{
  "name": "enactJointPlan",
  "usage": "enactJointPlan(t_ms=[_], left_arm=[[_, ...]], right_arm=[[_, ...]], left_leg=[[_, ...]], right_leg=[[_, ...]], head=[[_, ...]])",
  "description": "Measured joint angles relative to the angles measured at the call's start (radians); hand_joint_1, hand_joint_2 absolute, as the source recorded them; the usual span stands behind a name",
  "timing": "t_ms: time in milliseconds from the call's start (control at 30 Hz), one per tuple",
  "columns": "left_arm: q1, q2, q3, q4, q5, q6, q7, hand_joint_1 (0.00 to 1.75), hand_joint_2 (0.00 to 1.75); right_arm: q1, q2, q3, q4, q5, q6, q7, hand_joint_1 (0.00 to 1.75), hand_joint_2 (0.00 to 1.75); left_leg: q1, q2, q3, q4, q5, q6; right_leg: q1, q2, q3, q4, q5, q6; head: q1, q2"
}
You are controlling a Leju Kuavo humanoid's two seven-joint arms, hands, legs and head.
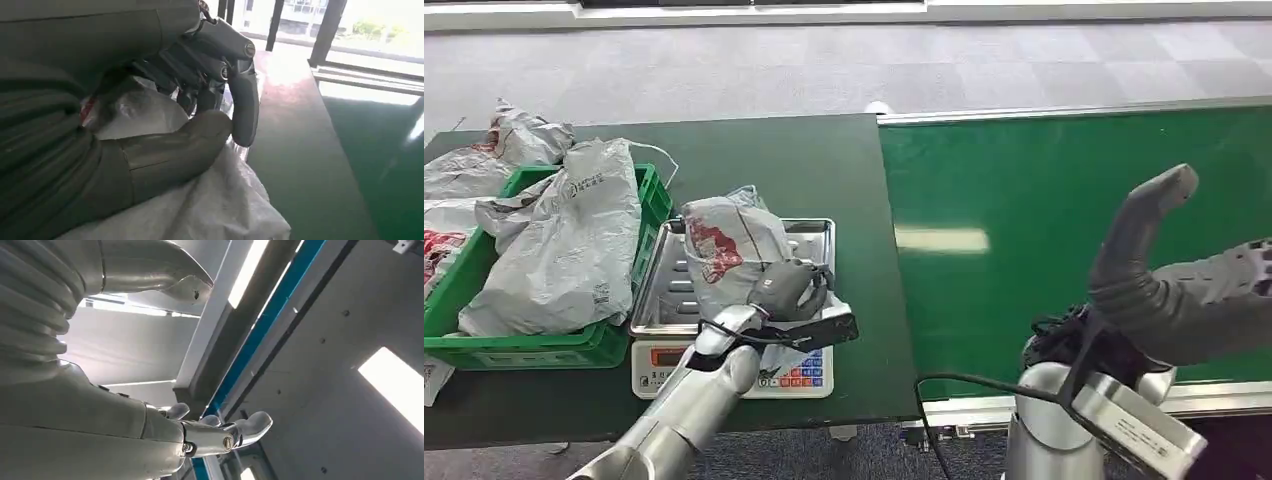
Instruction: Moved the parcel from conveyor to table for the left to box.
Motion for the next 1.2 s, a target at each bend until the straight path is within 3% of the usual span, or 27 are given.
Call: enactJointPlan(t_ms=[233,433,500,800,933,1200], left_arm=[[0.016,0.012,0.019,-0.066,0.044,0.070,-0.022,1.75,1.75],[0.041,0.021,0.111,-0.313,-0.044,0.548,0.043,1.75,1.75],[0.045,0.021,0.155,-0.406,-0.092,0.628,0.043,1.75,1.75],[0.048,-0.057,0.353,-0.712,-0.233,0.643,-0.142,1.75,1.75],[0.021,-0.114,0.481,-0.867,-0.216,0.648,-0.384,1.75,1.75],[-0.059,-0.150,0.632,-1.008,-0.322,0.648,-0.420,1.75,1.75]], right_arm=[[0.010,-0.001,-0.007,0.001,0.002,0.000,0.000,0.00,1.75],[0.020,-0.003,-0.023,0.001,-0.010,0.000,0.000,0.00,1.75],[0.020,-0.003,-0.025,0.002,-0.016,0.000,0.000,0.00,1.75],[0.020,-0.004,-0.030,0.011,-0.029,0.000,0.000,0.00,1.75],[0.020,-0.004,-0.030,0.023,-0.037,0.000,0.000,0.00,1.75],[0.019,-0.004,-0.030,0.036,-0.039,0.000,0.000,0.00,1.75]], left_leg=[[0.000,0.000,-0.001,0.000,0.000,0.000],[0.000,0.000,-0.002,0.000,0.000,0.000],[0.000,0.000,-0.002,0.000,0.000,0.000],[0.000,0.000,-0.002,0.000,0.000,0.000],[0.000,0.000,-0.002,0.000,0.000,0.000],[0.001,-0.001,-0.002,0.000,0.000,0.000]], right_leg=[[0.000,0.000,-0.001,0.000,0.000,0.000],[0.000,0.000,-0.002,0.000,0.000,0.000],[0.000,0.000,-0.002,0.000,0.000,0.000],[0.000,0.000,-0.002,0.000,0.000,0.000],[0.000,0.000,-0.002,0.000,0.000,0.000],[0.001,0.000,-0.002,0.000,0.000,0.000]], head=[[0.000,0.000],[0.000,0.000],[0.000,0.000],[0.000,0.000],[0.000,0.000],[0.000,0.000]])
